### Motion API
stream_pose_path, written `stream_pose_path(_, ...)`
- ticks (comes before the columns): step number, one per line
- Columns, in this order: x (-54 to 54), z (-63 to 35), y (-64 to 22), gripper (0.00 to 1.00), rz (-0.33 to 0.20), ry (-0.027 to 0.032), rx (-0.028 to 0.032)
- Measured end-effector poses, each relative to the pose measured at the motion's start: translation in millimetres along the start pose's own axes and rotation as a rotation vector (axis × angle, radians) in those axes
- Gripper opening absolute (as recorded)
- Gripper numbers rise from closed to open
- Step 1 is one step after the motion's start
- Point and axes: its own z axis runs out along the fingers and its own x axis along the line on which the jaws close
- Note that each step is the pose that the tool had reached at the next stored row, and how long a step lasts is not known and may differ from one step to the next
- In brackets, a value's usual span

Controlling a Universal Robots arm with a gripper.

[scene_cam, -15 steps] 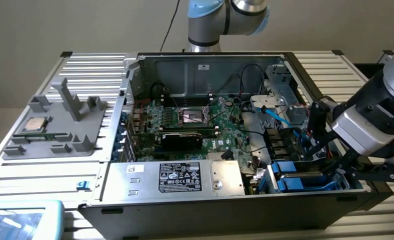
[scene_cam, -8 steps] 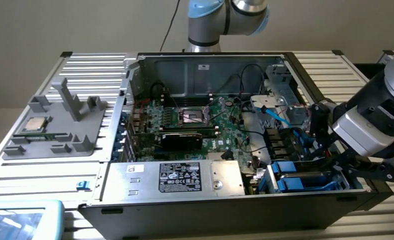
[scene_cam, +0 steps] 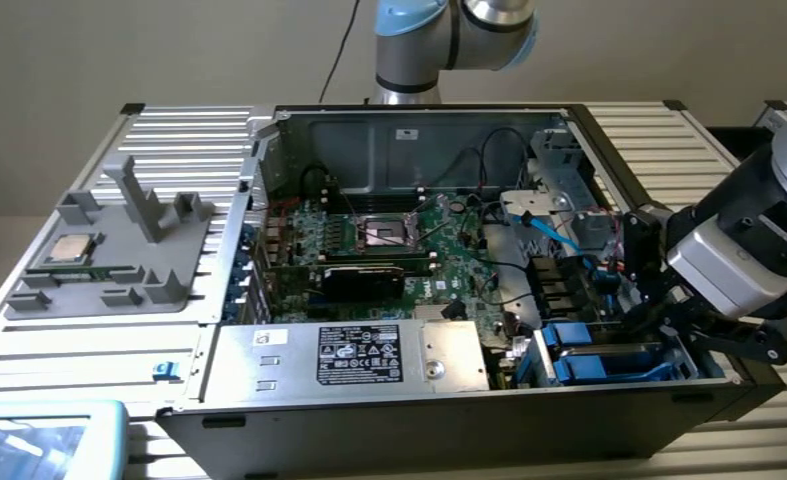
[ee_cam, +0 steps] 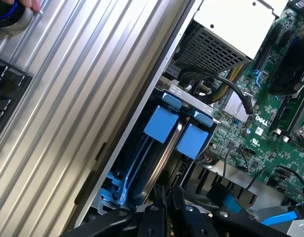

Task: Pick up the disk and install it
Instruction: 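Insert the first disk wire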

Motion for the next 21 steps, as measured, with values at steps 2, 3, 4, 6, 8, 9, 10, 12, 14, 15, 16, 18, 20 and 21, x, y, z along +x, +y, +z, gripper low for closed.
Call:
stream_pose_path(2,-0.1,-0.4,-0.1,0.16,0.000,0.0013,-0.0007)
stream_pose_path(3,-0.4,-1.4,-0.2,0.16,0.000,0.0045,-0.0023)
stream_pose_path(4,-0.8,-3.2,-0.3,0.16,0.000,0.0092,-0.0048)
stream_pose_path(6,-2.3,-7.8,-0.8,0.16,0.001,0.0206,-0.0107)
stream_pose_path(8,-5.2,-11.2,-2.1,0.16,0.002,0.0355,-0.0183)
stream_pose_path(9,-6.6,-12.6,-2.7,0.16,0.002,0.0432,-0.0223)
stream_pose_path(10,-7.6,-13.8,-3.2,0.16,0.003,0.0518,-0.0266)
stream_pose_path(12,-9.7,-15.7,-4.2,0.16,0.004,0.0717,-0.0369)
stream_pose_path(14,-12.3,-16.9,-5.4,0.16,0.005,0.0915,-0.0471)
stream_pose_path(15,-13.7,-17.6,-6.1,0.16,0.005,0.0995,-0.0512)
stream_pose_path(16,-15.0,-18.0,-6.8,0.16,0.006,0.1066,-0.0548)
stream_pose_path(18,-17.0,-18.2,-7.8,0.16,0.006,0.1184,-0.0609)
stream_pose_path(20,-18.7,-17.9,-8.7,0.16,0.007,0.1281,-0.0659)
stream_pose_path(21,-19.7,-17.7,-9.2,0.16,0.007,0.1325,-0.0681)
